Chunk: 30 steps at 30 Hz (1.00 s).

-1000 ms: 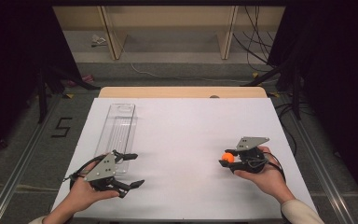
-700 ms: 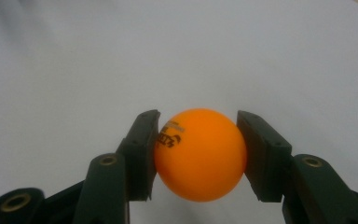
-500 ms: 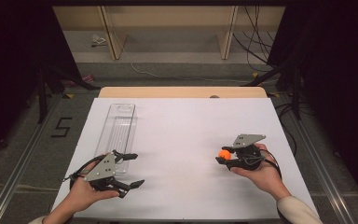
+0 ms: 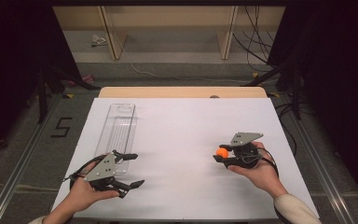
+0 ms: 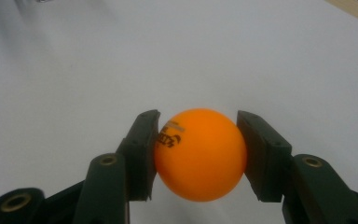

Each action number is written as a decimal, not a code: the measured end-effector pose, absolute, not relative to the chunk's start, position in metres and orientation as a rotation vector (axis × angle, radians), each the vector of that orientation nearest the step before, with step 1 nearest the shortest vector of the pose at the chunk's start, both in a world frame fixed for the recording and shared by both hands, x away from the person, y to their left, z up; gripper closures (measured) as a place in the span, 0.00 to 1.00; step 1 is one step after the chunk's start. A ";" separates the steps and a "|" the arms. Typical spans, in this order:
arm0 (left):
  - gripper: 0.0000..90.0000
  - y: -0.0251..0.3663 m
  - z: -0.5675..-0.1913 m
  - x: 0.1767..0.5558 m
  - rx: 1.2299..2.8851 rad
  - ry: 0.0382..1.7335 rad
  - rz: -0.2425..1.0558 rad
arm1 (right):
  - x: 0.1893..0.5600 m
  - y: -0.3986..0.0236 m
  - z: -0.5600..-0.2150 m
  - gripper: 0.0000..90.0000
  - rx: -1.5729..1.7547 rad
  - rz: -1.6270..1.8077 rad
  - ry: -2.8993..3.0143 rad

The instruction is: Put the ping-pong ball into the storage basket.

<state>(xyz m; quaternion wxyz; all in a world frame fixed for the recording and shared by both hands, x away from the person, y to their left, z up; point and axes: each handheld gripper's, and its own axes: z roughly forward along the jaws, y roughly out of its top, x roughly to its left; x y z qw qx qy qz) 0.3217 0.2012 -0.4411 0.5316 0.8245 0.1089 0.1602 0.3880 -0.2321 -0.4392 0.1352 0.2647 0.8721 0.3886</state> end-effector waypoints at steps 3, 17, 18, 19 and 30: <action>0.19 0.201 -0.441 0.322 1.965 0.261 0.384 | 0.389 -0.231 -0.439 0.57 0.765 1.128 2.525; 0.19 0.201 -0.441 0.322 1.966 0.259 0.383 | 0.392 -0.225 -0.438 0.57 0.752 1.142 2.517; 0.19 0.201 -0.441 0.322 1.966 0.259 0.383 | 0.392 -0.224 -0.438 0.57 0.753 1.141 2.518; 0.19 0.201 -0.441 0.322 1.967 0.260 0.383 | 0.393 -0.224 -0.438 0.57 0.755 1.142 2.516; 0.19 0.201 -0.441 0.322 1.967 0.259 0.383 | 0.395 -0.220 -0.437 0.57 0.744 1.149 2.514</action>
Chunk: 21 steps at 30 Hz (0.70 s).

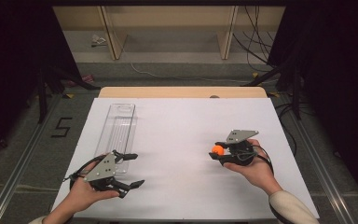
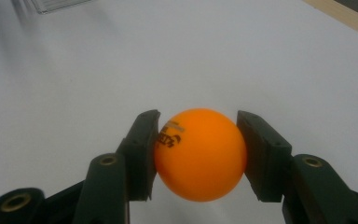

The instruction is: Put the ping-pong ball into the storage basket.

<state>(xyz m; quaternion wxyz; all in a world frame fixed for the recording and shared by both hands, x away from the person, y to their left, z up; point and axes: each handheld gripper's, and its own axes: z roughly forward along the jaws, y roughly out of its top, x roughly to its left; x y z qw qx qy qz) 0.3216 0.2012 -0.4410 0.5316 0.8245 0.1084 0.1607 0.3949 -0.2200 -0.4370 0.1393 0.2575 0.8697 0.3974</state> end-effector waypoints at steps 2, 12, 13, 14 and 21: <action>0.19 0.201 -0.441 0.322 1.965 0.259 0.385 | 0.395 -0.219 -0.437 0.57 0.746 1.148 2.513; 0.19 0.201 -0.441 0.321 1.965 0.259 0.384 | 0.398 -0.214 -0.436 0.57 0.735 1.153 2.515; 0.19 0.201 -0.441 0.321 1.965 0.259 0.384 | 0.398 -0.213 -0.436 0.57 0.735 1.153 2.514; 0.19 0.201 -0.441 0.321 1.965 0.259 0.384 | 0.398 -0.213 -0.436 0.57 0.737 1.154 2.514; 0.19 0.201 -0.441 0.321 1.965 0.259 0.384 | 0.400 -0.210 -0.436 0.57 0.729 1.159 2.511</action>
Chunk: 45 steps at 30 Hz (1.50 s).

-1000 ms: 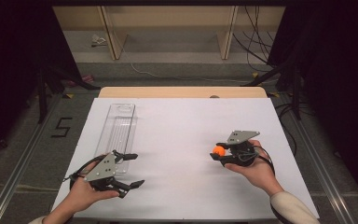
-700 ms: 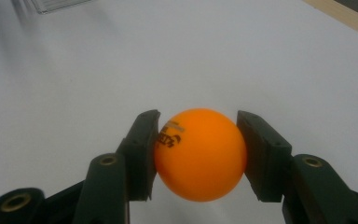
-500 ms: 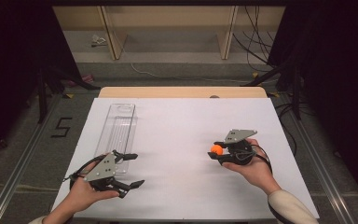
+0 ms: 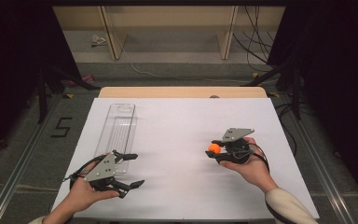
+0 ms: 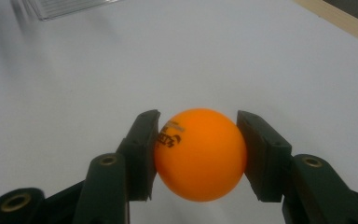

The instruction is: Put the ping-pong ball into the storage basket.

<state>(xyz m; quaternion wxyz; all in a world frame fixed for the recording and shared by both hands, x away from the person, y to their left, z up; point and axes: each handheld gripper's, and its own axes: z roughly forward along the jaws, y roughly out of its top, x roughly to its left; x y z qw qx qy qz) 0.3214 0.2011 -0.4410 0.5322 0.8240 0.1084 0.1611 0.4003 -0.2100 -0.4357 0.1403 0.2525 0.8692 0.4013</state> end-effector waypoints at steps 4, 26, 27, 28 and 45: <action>0.19 0.201 -0.441 0.321 1.965 0.258 0.384 | 0.401 -0.208 -0.435 0.57 0.729 1.163 2.511; 0.19 0.201 -0.441 0.321 1.965 0.258 0.383 | 0.407 -0.196 -0.434 0.57 0.713 1.175 2.516; 0.19 0.201 -0.441 0.321 1.964 0.260 0.383 | 0.407 -0.196 -0.434 0.57 0.713 1.177 2.517; 0.19 0.201 -0.441 0.321 1.964 0.260 0.383 | 0.407 -0.195 -0.435 0.57 0.710 1.178 2.518; 0.19 0.201 -0.441 0.321 1.965 0.259 0.382 | 0.411 -0.186 -0.434 0.57 0.692 1.186 2.523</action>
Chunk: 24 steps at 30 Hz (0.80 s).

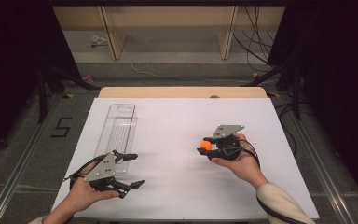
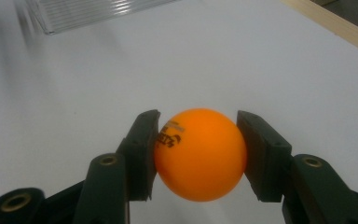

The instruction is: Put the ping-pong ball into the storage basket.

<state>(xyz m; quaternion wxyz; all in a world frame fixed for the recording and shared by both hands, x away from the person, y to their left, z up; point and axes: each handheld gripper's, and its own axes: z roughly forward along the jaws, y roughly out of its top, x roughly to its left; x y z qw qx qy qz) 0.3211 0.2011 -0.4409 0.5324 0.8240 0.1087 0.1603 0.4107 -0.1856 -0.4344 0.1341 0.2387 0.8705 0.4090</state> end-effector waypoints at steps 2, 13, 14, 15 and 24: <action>0.19 0.201 -0.441 0.321 1.965 0.259 0.383 | 0.411 -0.185 -0.434 0.57 0.693 1.187 2.523; 0.19 0.201 -0.441 0.321 1.965 0.258 0.384 | 0.413 -0.182 -0.434 0.57 0.688 1.192 2.522; 0.19 0.201 -0.441 0.321 1.965 0.258 0.384 | 0.413 -0.181 -0.434 0.57 0.685 1.192 2.523; 0.19 0.201 -0.441 0.321 1.965 0.258 0.384 | 0.413 -0.181 -0.434 0.57 0.685 1.190 2.523; 0.19 0.201 -0.441 0.321 1.965 0.257 0.383 | 0.415 -0.176 -0.434 0.57 0.680 1.193 2.523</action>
